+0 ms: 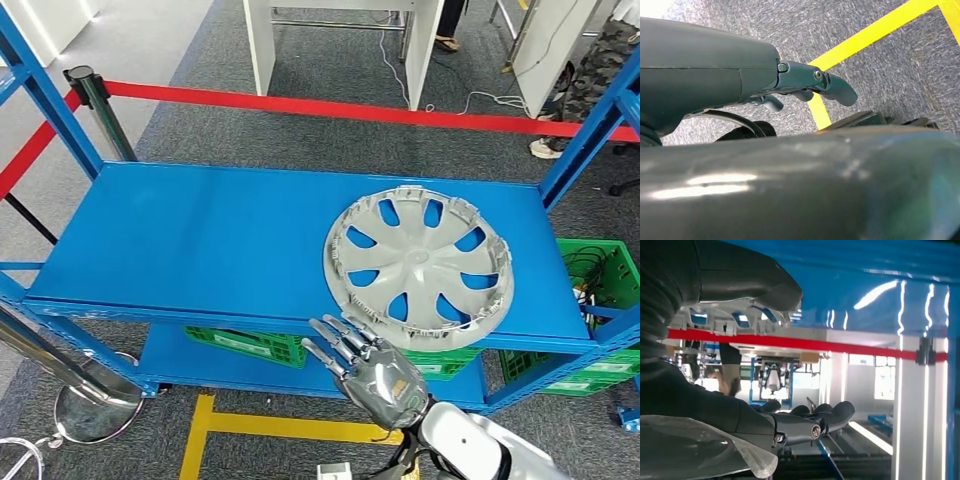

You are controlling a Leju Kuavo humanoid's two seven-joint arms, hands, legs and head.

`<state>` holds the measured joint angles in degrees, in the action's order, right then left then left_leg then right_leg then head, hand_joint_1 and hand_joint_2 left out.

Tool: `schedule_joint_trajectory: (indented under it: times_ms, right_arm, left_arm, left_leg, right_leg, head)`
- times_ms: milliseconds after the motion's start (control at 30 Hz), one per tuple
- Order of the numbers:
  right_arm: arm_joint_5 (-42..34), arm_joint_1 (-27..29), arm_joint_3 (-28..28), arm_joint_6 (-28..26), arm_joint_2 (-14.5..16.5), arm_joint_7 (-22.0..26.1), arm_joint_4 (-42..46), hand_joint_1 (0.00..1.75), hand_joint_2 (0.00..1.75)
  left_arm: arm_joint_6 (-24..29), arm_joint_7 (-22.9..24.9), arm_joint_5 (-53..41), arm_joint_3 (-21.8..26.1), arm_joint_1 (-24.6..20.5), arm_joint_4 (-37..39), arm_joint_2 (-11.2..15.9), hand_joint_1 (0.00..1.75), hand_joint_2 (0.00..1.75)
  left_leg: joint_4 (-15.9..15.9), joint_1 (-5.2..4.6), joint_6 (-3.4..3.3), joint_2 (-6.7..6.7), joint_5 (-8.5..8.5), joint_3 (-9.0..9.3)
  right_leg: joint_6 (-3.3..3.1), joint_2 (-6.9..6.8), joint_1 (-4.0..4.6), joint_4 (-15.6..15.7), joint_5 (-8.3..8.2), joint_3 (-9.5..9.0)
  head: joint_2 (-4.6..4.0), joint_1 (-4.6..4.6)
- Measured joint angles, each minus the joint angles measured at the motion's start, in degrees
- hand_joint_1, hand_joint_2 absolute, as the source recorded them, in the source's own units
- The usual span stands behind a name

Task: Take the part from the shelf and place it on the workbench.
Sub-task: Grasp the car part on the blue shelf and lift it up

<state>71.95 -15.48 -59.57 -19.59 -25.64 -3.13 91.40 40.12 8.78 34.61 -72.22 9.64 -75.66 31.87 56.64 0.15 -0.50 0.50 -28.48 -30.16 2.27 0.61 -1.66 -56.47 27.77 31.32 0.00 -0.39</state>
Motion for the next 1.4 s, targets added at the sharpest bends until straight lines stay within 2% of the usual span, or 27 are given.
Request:
schedule_joint_trajectory:
  times_ms: [333, 667, 1400]
  right_arm:
    - [0.43, 0.05, -0.55, 3.54, -0.02, -3.02, -1.95, 0.0, 1.75]
    - [1.11, 1.63, 2.71, 5.49, 0.02, -6.42, -2.18, 0.0, 1.75]
    - [3.66, 5.13, 8.77, 11.42, 1.41, -8.49, -5.26, 0.0, 1.75]
  left_arm:
    - [0.01, 2.04, -1.67, 0.07, 0.04, -1.43, 0.38, 0.0, 0.0]
    - [0.01, 3.92, -3.53, 0.62, 0.54, -2.82, 0.7, 0.0, 0.0]
    - [0.01, 6.33, -5.3, 2.84, 2.16, -5.35, 1.17, 0.0, 0.0]
  left_leg:
    - [0.0, 0.0, 0.0, 0.0, 0.0, 0.0]
    - [0.0, 0.0, 0.0, 0.0, 0.0, -0.01]
    - [0.0, 0.0, 0.0, 0.0, 0.0, -0.02]
  right_leg:
    - [0.0, 0.0, 0.0, 0.0, 0.0, 0.01]
    - [0.0, 0.0, 0.0, 0.0, 0.0, 0.01]
    - [0.0, 0.0, 0.0, 0.0, 0.0, 0.02]
  head:
    - [0.0, 0.01]
    - [0.0, 0.01]
    - [0.0, 0.01]
